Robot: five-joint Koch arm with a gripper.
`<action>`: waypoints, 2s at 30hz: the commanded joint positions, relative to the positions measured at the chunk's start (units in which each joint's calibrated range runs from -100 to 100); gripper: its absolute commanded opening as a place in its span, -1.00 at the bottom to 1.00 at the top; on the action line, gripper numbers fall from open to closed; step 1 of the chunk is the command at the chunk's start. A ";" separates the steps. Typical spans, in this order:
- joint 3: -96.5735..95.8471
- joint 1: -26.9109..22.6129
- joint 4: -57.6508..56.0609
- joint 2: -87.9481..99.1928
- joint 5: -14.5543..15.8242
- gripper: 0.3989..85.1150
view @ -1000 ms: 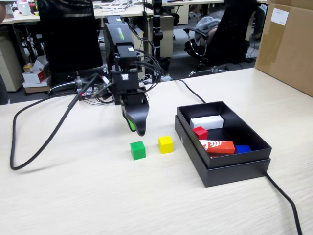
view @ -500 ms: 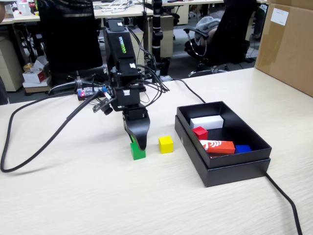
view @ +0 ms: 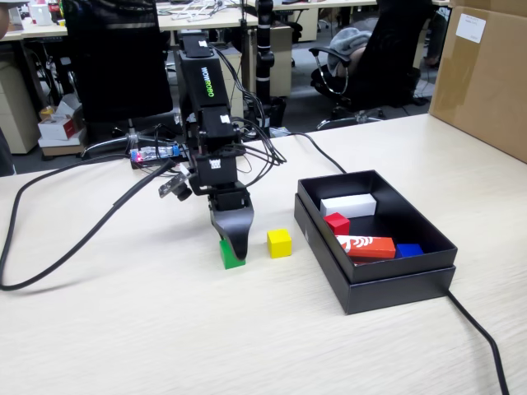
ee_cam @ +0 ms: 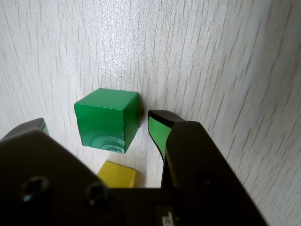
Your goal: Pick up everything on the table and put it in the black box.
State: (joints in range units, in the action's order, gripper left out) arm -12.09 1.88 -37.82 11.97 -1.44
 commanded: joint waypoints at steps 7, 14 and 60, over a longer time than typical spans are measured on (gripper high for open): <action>1.85 0.05 2.53 0.13 -0.29 -0.18; 1.94 0.29 3.48 -0.21 -0.49 -0.54; 49.63 -20.76 -19.50 -13.18 8.94 -0.92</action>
State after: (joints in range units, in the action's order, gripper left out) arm 31.72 -18.58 -57.26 -1.49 7.20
